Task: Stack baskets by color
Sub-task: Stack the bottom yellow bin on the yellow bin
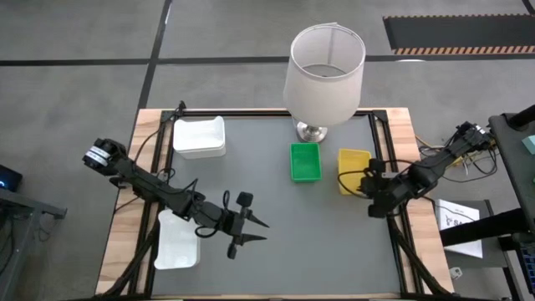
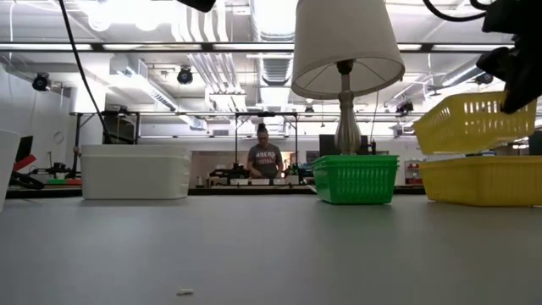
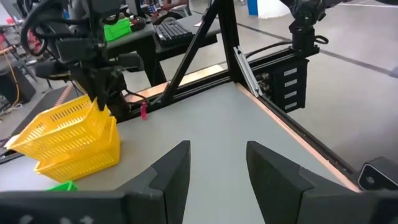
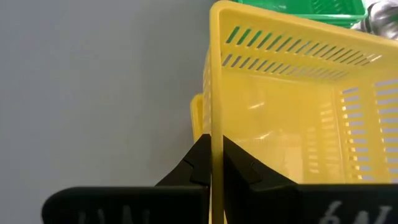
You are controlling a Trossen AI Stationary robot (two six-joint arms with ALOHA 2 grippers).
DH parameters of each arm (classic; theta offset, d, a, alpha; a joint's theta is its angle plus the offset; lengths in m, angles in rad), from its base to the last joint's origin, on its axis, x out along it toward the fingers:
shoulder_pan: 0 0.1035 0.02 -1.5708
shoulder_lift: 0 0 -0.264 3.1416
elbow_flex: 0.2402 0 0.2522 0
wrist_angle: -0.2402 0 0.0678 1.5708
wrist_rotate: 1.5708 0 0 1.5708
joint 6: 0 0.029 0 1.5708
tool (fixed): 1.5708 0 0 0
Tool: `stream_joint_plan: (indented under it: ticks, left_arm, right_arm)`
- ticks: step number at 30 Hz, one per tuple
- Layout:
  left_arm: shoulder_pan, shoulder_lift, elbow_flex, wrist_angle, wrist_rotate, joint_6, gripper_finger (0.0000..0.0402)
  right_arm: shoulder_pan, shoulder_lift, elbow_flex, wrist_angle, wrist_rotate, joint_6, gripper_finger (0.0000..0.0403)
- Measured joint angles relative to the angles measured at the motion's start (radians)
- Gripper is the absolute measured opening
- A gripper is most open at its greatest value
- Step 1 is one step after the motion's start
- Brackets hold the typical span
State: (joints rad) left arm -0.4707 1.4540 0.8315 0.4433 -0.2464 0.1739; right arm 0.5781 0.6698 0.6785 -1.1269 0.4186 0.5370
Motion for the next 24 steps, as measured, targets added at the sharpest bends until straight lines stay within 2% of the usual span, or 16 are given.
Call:
stream_joint_plan:
  ticks: [11,19,24]
  left_arm:
    - [0.011,0.0,-0.003,0.02,-0.001,0.025,0.0141]
    - [0.013,0.0,-0.004,0.02,-0.001,0.025,0.0141]
    - [0.013,0.0,-0.004,0.02,-0.001,0.024,0.0141]
  right_arm:
    - [0.0,0.001,0.006,0.001,-0.007,0.009,0.0008]
    - [-0.003,0.014,0.015,-0.023,0.009,0.082,0.0009]
    - [-0.003,0.014,0.015,-0.026,0.004,0.101,0.0026]
